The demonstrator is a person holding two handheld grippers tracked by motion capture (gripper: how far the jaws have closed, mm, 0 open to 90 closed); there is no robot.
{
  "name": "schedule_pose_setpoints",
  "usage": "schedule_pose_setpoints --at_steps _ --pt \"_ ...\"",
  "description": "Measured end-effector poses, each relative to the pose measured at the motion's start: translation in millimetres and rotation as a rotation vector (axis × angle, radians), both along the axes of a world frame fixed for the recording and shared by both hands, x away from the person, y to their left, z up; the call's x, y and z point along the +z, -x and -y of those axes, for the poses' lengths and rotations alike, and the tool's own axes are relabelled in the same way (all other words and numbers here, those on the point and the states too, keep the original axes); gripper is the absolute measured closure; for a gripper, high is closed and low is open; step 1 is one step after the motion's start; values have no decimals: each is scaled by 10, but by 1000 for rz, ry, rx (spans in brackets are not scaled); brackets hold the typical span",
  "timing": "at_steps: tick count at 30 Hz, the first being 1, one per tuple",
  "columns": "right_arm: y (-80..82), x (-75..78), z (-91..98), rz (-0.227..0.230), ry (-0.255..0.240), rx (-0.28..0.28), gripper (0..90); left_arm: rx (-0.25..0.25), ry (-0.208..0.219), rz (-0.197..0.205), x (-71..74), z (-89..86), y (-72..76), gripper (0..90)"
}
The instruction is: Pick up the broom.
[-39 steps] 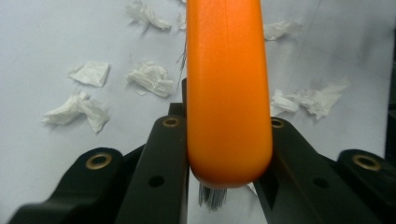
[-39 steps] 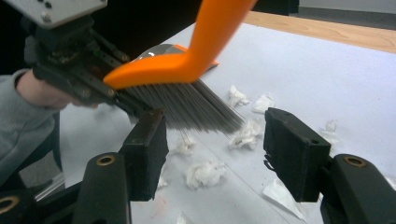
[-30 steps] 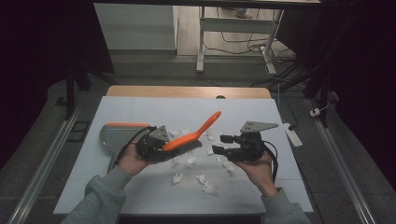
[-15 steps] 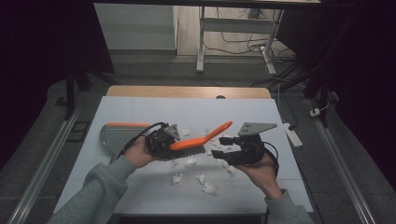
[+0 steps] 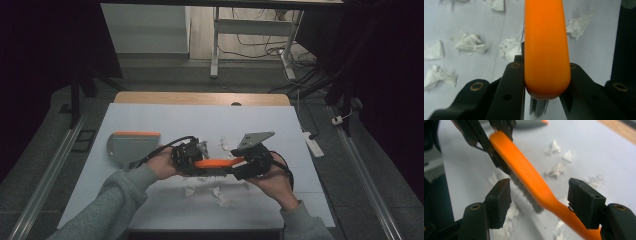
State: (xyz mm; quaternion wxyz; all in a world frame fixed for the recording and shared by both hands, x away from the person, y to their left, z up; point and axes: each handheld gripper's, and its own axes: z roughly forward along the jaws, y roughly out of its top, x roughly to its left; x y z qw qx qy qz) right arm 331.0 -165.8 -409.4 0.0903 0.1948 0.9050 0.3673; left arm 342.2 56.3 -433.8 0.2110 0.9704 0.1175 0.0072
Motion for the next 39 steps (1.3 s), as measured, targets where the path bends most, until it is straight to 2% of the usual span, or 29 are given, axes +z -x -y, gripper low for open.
schedule_pose_setpoints --at_steps 4,6,8,9,10,11,12,13,14,15,16,21,28,32,33,34,35,36,37,38,39 --pt "-42 -94 -79 -22 88 55 349 -41 12 -17 10 26 21 799" --pt "-36 -126 -143 -52 126 64 362 -42 16 -21 10 30 30 798" --pt "-34 -148 -197 -53 161 92 418 -55 31 -46 14 21 30 798" --pt "-33 -161 -227 -52 178 109 439 -82 42 -61 27 5 28 798" --pt "-25 -172 -255 -61 194 124 483 -82 42 -61 27 5 28 798" --pt "-25 -172 -255 -61 194 124 483 -95 35 -58 36 -2 25 798" --pt "5 -189 -289 -59 211 146 576 -104 32 -62 46 -9 31 798" --pt "5 -189 -289 -59 211 146 576 -114 31 -68 50 -17 37 798" --pt "9 -202 -289 -66 201 174 619 -125 27 -65 52 -26 42 797" --pt "0 -211 -285 -79 193 183 626 -136 23 -70 60 -38 39 797" --pt "-1 -217 -283 -97 191 192 632 -141 30 -74 66 -47 42 798" --pt "9 -216 -259 -122 172 216 648 -152 49 -87 90 -62 49 799" --pt "38 -192 -253 -100 174 229 670 -159 73 -90 90 -92 19 792" --pt "30 -174 -234 -87 151 227 677 -142 107 -70 112 -132 10 772" --pt "34 -165 -227 -95 143 223 678 -140 117 -64 124 -143 18 760" --pt "31 -155 -220 -91 135 220 678 -121 127 -42 138 -156 38 726" --pt "31 -135 -205 -87 133 201 682 -81 141 3 153 -177 73 664" --pt "22 -117 -184 -81 128 188 682 0 188 58 193 -260 117 585" --pt "13 -105 -164 -79 122 181 682 0 188 58 193 -260 117 507" --pt "0 -87 -128 -79 107 169 682 60 230 74 220 -346 143 453" --pt "0 -87 -128 -79 107 169 682 115 259 98 238 -421 177 453"
